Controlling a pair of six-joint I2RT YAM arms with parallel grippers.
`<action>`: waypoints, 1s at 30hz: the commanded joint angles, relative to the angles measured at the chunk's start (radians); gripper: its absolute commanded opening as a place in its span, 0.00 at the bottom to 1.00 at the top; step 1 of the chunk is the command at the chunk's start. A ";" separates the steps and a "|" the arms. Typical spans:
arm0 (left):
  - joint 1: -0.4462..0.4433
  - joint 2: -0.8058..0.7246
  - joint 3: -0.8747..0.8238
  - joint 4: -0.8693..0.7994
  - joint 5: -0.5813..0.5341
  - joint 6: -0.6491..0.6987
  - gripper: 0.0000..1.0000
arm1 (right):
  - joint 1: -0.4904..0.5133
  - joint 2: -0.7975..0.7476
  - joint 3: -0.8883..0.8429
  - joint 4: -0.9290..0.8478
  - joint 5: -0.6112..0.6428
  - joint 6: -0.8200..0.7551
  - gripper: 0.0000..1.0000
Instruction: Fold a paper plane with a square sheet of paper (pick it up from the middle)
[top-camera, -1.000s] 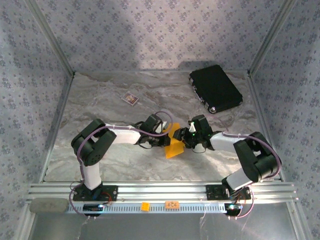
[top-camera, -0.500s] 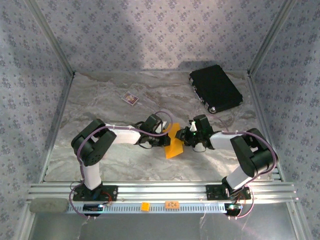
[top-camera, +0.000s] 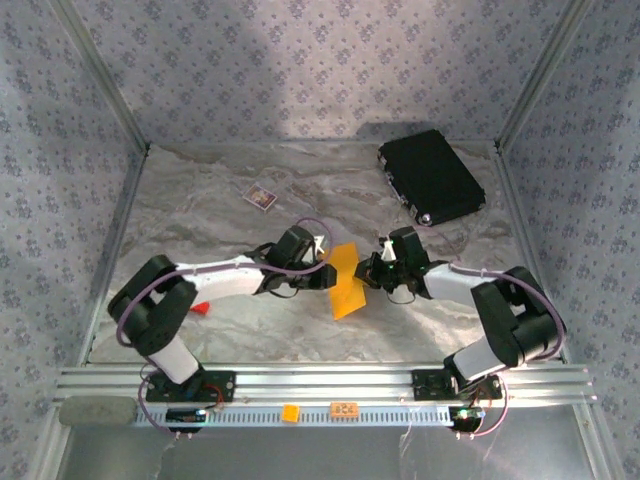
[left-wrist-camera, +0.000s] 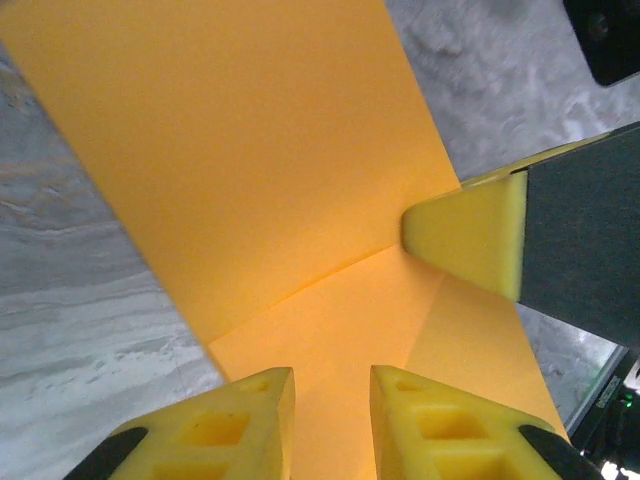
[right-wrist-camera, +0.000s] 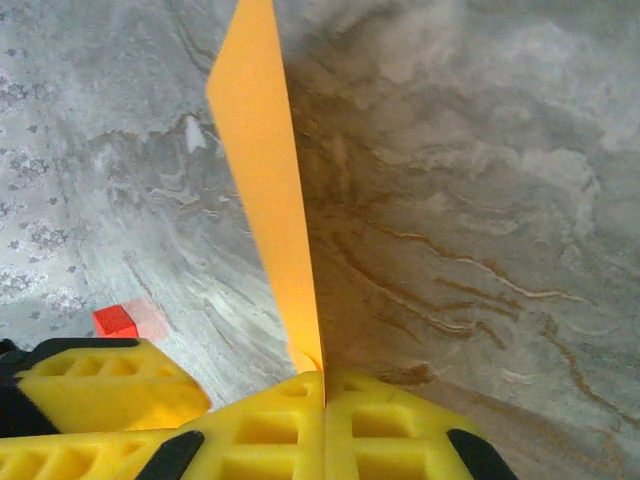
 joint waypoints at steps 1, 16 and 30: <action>-0.006 -0.091 -0.045 -0.041 -0.098 -0.002 0.26 | 0.017 -0.070 0.062 -0.176 0.082 -0.090 0.06; 0.014 -0.332 -0.134 -0.087 -0.182 -0.038 0.35 | 0.170 -0.212 0.257 -0.627 0.432 0.017 0.06; 0.015 -0.327 -0.109 -0.111 -0.131 -0.044 0.38 | 0.209 -0.295 0.307 -0.741 0.497 0.042 0.07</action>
